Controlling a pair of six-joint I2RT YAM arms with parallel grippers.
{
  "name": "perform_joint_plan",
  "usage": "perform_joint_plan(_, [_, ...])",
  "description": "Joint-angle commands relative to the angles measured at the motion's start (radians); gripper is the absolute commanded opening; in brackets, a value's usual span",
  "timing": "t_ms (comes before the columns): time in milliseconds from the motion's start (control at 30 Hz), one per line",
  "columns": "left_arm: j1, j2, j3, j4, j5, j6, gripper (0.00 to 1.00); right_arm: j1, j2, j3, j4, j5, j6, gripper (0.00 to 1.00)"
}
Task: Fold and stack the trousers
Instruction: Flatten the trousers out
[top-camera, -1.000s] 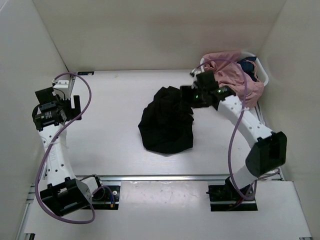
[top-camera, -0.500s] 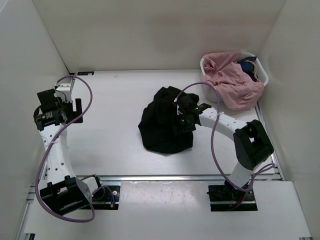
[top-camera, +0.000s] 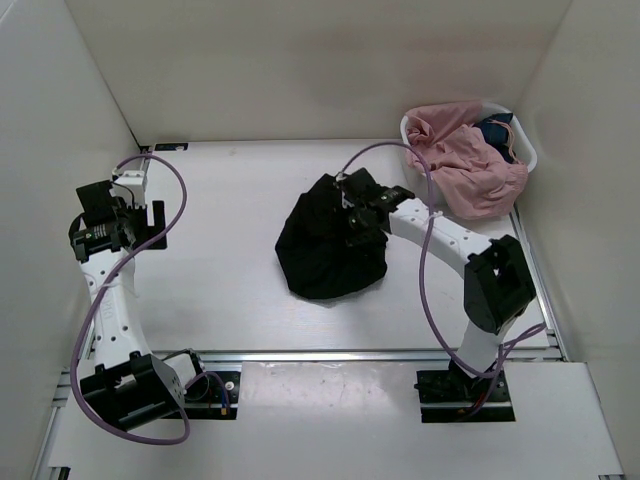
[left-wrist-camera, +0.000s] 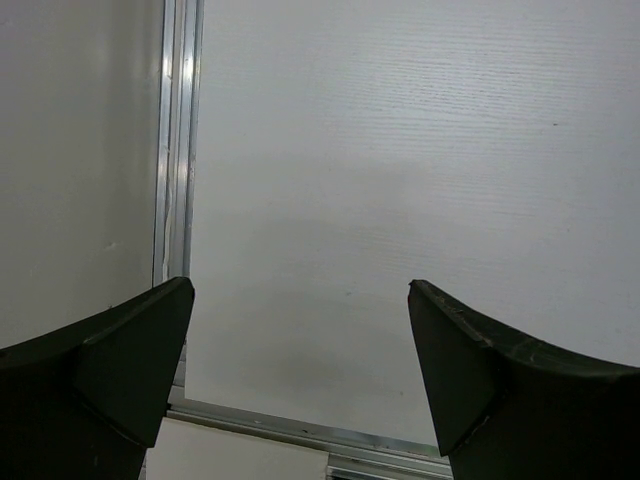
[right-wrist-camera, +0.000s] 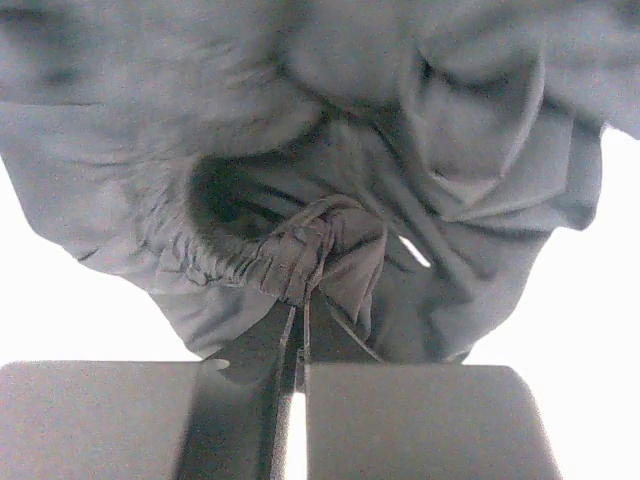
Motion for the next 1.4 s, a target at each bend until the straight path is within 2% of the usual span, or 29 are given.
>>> perform_joint_plan(0, [-0.004, -0.038, -0.010, -0.004, 0.006, 0.011, 1.00, 0.049, -0.025, 0.187, -0.154, 0.055, -0.043, 0.00])
perform_joint_plan(100, [-0.004, -0.038, -0.010, -0.004, 0.006, 0.011, 1.00, 0.072, -0.025, 0.351, -0.259, -0.084, -0.043, 0.00])
perform_joint_plan(200, [-0.004, -0.038, -0.010, -0.004, 0.006, 0.021, 1.00, 0.095, -0.014, 0.581, -0.275, -0.251, -0.011, 0.00])
perform_joint_plan(233, [-0.004, -0.038, 0.002, -0.004, 0.006, 0.021, 1.00, 0.095, -0.014, 0.635, -0.192, -0.384, 0.017, 0.00])
perform_joint_plan(267, [-0.004, -0.038, 0.011, -0.004, 0.006, 0.032, 1.00, 0.095, -0.014, 0.711, -0.124, -0.446, 0.053, 0.00])
perform_joint_plan(300, [-0.004, -0.029, 0.025, -0.004, 0.006, 0.032, 1.00, 0.104, -0.026, 0.726, -0.037, -0.493, 0.154, 0.00])
perform_joint_plan(333, [-0.004, -0.029, 0.034, -0.004, 0.006, 0.032, 1.00, 0.104, -0.054, 0.726, 0.157, -0.518, 0.207, 0.00])
perform_joint_plan(367, [-0.004, -0.020, 0.043, -0.004, 0.006, 0.032, 1.00, 0.119, -0.069, 0.726, 0.249, -0.518, 0.253, 0.00])
perform_joint_plan(400, [-0.004, -0.020, 0.056, -0.004, 0.015, 0.032, 1.00, 0.139, -0.086, 0.697, 0.330, -0.439, 0.328, 0.00])
perform_joint_plan(500, [-0.004, 0.005, 0.106, -0.014, 0.026, 0.052, 1.00, 0.167, -0.135, 0.677, 0.580, -0.293, 0.400, 0.00])
perform_joint_plan(567, [-0.004, 0.020, 0.152, -0.025, 0.054, 0.052, 1.00, 0.196, -0.146, 0.677, 0.682, -0.159, 0.431, 0.00])
perform_joint_plan(667, [-0.004, 0.050, 0.215, -0.036, 0.092, 0.061, 1.00, 0.227, -0.164, 0.701, 0.731, 0.027, 0.388, 0.00])
perform_joint_plan(733, [-0.004, 0.066, 0.246, -0.057, 0.127, 0.072, 1.00, 0.238, -0.164, 0.735, 0.731, 0.093, 0.335, 0.00])
perform_joint_plan(833, [-0.004, 0.094, 0.303, -0.103, 0.253, 0.133, 1.00, 0.229, -0.155, 0.835, 0.678, 0.214, 0.191, 0.00])
perform_joint_plan(867, [-0.004, 0.106, 0.312, -0.140, 0.332, 0.179, 1.00, 0.218, -0.172, 0.835, 0.650, 0.321, 0.172, 0.00])
perform_joint_plan(967, [-0.027, 0.117, 0.303, -0.177, 0.414, 0.274, 1.00, 0.140, -0.244, 0.746, 0.508, 0.435, 0.208, 0.00])
perform_joint_plan(1000, [-0.084, 0.132, 0.303, -0.209, 0.392, 0.294, 1.00, 0.085, -0.262, 0.711, 0.447, 0.474, 0.241, 0.00])
perform_joint_plan(1067, [-0.220, 0.192, 0.254, -0.235, 0.280, 0.311, 1.00, -0.011, -0.339, 0.590, 0.142, 0.570, 0.353, 0.00])
perform_joint_plan(1100, [-0.278, 0.192, 0.229, -0.235, 0.232, 0.311, 1.00, -0.041, -0.362, 0.469, 0.088, 0.595, 0.392, 0.00])
perform_joint_plan(1133, [-0.400, 0.207, 0.171, -0.223, 0.145, 0.295, 1.00, -0.055, -0.420, 0.400, 0.044, 0.616, 0.408, 0.00])
perform_joint_plan(1233, [-0.593, 0.219, 0.075, -0.143, -0.013, 0.244, 1.00, -0.078, -0.546, 0.139, -0.011, 0.640, 0.484, 0.00])
perform_joint_plan(1267, [-0.715, 0.239, 0.021, -0.125, -0.049, 0.233, 1.00, -0.078, -0.574, 0.091, -0.031, 0.659, 0.518, 0.00])
perform_joint_plan(1367, [-0.884, 0.284, -0.065, -0.071, -0.127, 0.210, 1.00, -0.088, -0.653, -0.048, -0.068, 0.660, 0.597, 0.00])
